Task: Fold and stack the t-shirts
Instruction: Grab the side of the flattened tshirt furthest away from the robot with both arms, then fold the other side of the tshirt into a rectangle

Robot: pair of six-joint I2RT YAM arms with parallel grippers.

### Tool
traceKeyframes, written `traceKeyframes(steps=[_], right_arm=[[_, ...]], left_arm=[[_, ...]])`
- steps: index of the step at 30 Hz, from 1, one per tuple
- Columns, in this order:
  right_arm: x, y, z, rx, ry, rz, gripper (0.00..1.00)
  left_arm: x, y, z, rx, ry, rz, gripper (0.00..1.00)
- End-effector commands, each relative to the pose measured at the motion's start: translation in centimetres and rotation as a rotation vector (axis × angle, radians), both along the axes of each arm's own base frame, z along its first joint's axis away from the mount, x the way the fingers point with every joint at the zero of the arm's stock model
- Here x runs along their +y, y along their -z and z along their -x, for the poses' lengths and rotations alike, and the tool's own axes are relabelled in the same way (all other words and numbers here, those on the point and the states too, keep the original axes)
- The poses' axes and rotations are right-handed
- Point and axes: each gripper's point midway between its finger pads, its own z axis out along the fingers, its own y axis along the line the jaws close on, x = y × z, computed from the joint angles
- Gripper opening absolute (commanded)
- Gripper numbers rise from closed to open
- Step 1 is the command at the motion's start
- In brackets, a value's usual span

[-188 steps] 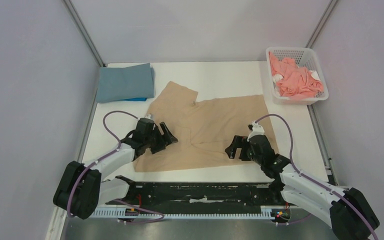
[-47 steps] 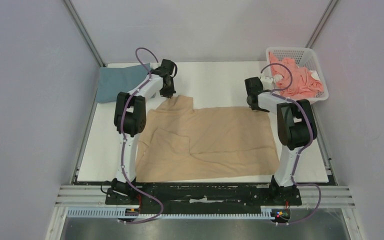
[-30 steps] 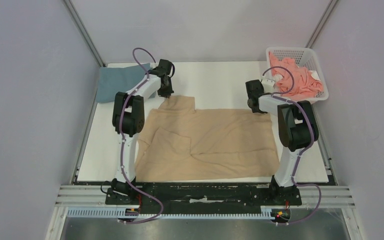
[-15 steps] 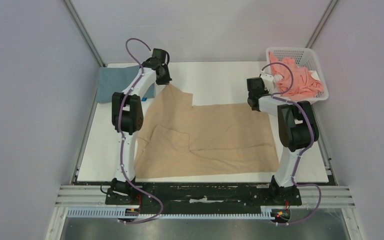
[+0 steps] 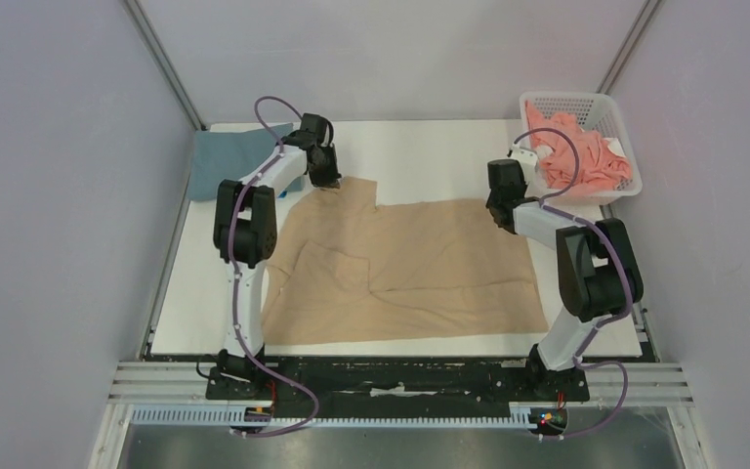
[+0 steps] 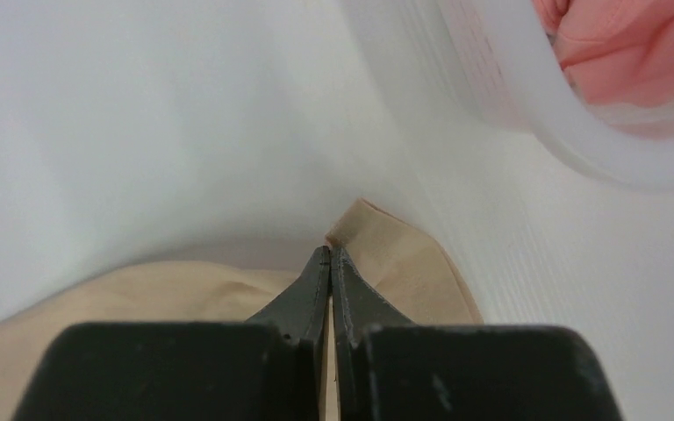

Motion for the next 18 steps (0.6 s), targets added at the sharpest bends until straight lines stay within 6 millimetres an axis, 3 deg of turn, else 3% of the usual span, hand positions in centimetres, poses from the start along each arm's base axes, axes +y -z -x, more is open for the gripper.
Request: traceKeyframes(steps=[1,9,18], right_arm=[[1.2,-2.4,1.6,-0.048,-0.045,0.003,0.0],[2.4,-3.3,6.2,-0.042,-0.103,0.01,0.0],[1.8,-3.8,10.2,-0.035,-0.106,0.025,0.0]], left_arm=[[-2.3,-6.2,1.8,-0.135,0.095,0.055,0.02],[-2.3,-7.1,8.2,-0.153,0.104,0.077,0.02],[-0.4,-9.2,14.9,-0.192,0.038,0.086,0.02]])
